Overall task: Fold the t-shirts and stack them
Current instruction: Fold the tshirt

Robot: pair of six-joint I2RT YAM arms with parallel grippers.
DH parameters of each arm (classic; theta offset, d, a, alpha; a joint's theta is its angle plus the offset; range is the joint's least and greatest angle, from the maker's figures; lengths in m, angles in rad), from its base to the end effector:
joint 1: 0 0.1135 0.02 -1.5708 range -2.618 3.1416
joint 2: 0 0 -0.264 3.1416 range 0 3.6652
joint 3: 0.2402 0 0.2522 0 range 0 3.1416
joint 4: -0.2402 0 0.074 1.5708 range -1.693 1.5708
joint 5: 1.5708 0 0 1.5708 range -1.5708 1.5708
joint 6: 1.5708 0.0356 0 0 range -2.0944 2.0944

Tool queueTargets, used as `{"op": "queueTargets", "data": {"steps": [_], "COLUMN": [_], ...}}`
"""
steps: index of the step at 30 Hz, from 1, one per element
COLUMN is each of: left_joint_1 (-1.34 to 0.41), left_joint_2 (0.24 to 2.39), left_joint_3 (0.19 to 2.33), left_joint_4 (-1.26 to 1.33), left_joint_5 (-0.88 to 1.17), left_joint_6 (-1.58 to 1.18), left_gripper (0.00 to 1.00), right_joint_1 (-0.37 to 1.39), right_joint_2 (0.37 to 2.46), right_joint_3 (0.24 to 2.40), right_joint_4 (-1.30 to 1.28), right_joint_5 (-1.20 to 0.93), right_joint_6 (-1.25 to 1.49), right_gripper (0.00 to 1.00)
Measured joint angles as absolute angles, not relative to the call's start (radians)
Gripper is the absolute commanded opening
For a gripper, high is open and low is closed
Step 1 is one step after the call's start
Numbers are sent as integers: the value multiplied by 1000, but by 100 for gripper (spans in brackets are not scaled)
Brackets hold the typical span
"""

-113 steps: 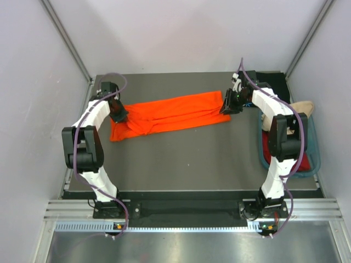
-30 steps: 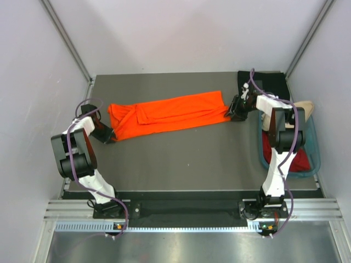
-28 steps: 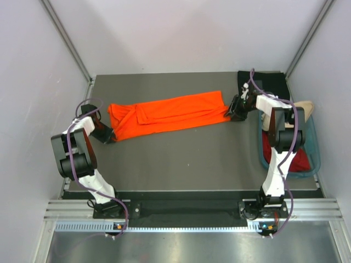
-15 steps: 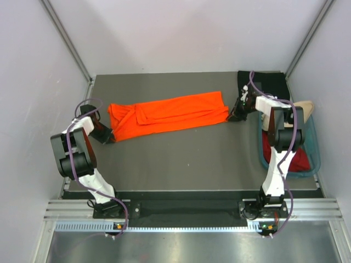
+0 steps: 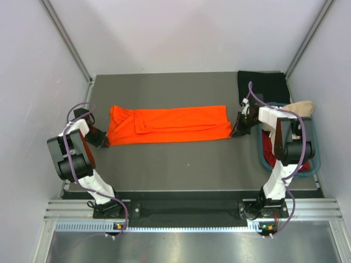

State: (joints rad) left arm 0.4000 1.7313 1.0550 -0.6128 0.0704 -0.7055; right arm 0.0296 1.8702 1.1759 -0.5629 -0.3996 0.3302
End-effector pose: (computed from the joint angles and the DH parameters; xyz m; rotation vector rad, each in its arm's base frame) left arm 0.2968 0.1228 0.1624 -1.4944 2.4497 -0.1618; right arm 0.3569 0.0244 0.1535 0.3349 2.8178 0.6453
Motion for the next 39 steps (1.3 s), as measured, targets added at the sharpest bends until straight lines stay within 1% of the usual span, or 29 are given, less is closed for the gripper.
{"op": "queueTargets", "data": {"steps": [1,2,3,4,5,8,9,11,14,17,19,22,25,28,31,32,34,37,39], "left_joint_1": [401,402,403,405,406,412,415,418,418,414,400,321,197,99,46,36,17,-11,-33], "left_joint_2": [1721,1709,1699,1689,1681,1658,1649,1626,1570,1478,1420,1378,1376,1421,1514,1539,1586,1633,1649], "left_joint_3": [1043,1030,1019,1008,1001,987,986,986,986,986,994,1028,1034,1063,1113,1122,1138,1158,1165], "left_joint_4": [-612,-614,-616,-622,-629,-644,-649,-661,-678,-685,-688,-675,-615,-604,-598,-597,-601,-619,-618], "left_joint_5": [66,62,59,57,54,35,30,24,10,16,37,88,179,234,256,254,237,196,177], "left_joint_6": [-709,-713,-714,-717,-717,-731,-731,-734,-731,-715,-696,-659,-633,-629,-638,-645,-664,-690,-707], "left_gripper": [3,9,20,41,52,69,70,70,70,67,71,73,75,74,74,71,61,59,56], "right_joint_1": [31,32,33,33,33,33,33,33,33,33,33,33,33,33,33,33,33,33,33], "right_joint_2": [1855,1837,1821,1807,1796,1776,1771,1765,1765,1765,1765,1765,1765,1765,1765,1765,1765,1765,1765], "right_joint_3": [1156,1136,1117,1102,1091,1084,1085,1096,1142,1200,1240,1272,1279,1279,1279,1279,1279,1279,1279], "right_joint_4": [-566,-567,-570,-574,-577,-591,-594,-609,-638,-657,-664,-667,-674,-684,-686,-685,-686,-685,-686], "right_joint_5": [-397,-397,-397,-397,-396,-385,-381,-371,-360,-355,-352,-353,-360,-366,-369,-370,-372,-375,-377], "right_joint_6": [324,321,316,313,311,301,298,292,283,271,263,257,253,253,252,252,248,243,242], "right_gripper": [2,4,7,11,18,29,34,36,38,38,39,39,39,39,39,39,39,39,39]}}
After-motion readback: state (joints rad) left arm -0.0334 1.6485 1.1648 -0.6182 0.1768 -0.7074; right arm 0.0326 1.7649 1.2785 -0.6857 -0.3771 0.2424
